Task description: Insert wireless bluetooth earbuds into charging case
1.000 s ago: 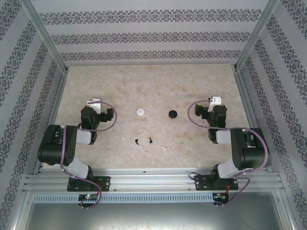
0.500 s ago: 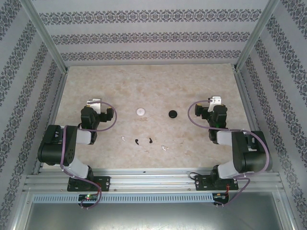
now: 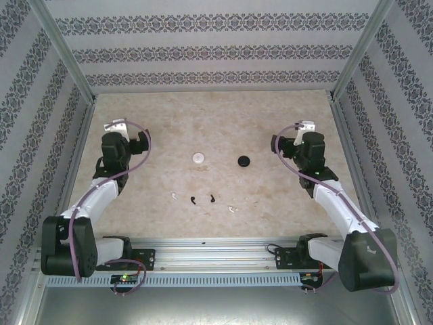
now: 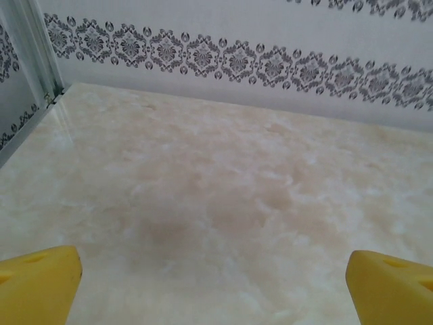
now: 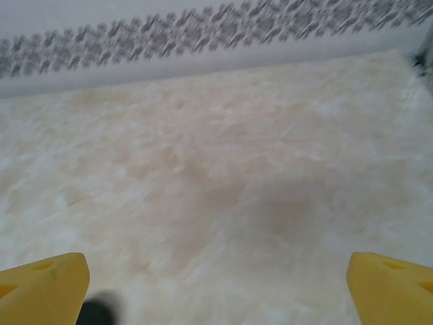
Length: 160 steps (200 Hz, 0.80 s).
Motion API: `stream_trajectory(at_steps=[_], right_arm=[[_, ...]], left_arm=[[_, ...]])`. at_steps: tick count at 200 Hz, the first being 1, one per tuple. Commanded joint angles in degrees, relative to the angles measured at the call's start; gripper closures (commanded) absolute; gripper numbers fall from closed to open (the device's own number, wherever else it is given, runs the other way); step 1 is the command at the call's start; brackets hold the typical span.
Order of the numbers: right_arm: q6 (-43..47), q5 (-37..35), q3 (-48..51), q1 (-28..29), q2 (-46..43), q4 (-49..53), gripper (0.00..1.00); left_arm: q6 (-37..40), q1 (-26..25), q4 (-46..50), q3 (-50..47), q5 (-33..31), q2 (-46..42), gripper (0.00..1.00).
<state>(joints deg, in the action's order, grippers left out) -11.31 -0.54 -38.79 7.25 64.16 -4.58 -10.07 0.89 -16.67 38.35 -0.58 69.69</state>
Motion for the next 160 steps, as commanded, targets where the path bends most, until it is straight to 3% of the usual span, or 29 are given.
stream_trajectory(at_steps=[1, 20, 63, 89, 132, 160], right_arm=[[-3.5, 0.4, -7.1, 5.0, -0.6, 20.1, 0.04], [-5.5, 0.7, -11.8, 9.8, 1.5, 29.2, 0.06], [-12.2, 6.9, -19.9, 15.7, 10.2, 40.8, 0.11], [-15.5, 4.8, -25.2, 18.6, 16.8, 45.1, 0.11], [-17.4, 1.7, -36.8, 20.5, 31.3, 51.7, 0.13], [-16.6, -1.0, -45.1, 20.3, 40.6, 57.0, 0.13]], left_arm=[[-8.4, 0.8, 21.0, 6.2, 1.5, -1.6, 0.0], [-10.7, 0.8, 27.3, 8.7, 5.7, -2.4, 0.0], [-7.4, -1.2, 42.1, 15.1, 16.2, -0.3, 0.0], [-5.2, -7.1, 45.7, 16.3, 16.0, 1.3, 0.0], [-5.6, -19.6, 42.9, 15.7, 11.4, 6.1, 0.01], [-6.6, -21.7, 39.8, 15.8, 12.6, 11.1, 0.04]])
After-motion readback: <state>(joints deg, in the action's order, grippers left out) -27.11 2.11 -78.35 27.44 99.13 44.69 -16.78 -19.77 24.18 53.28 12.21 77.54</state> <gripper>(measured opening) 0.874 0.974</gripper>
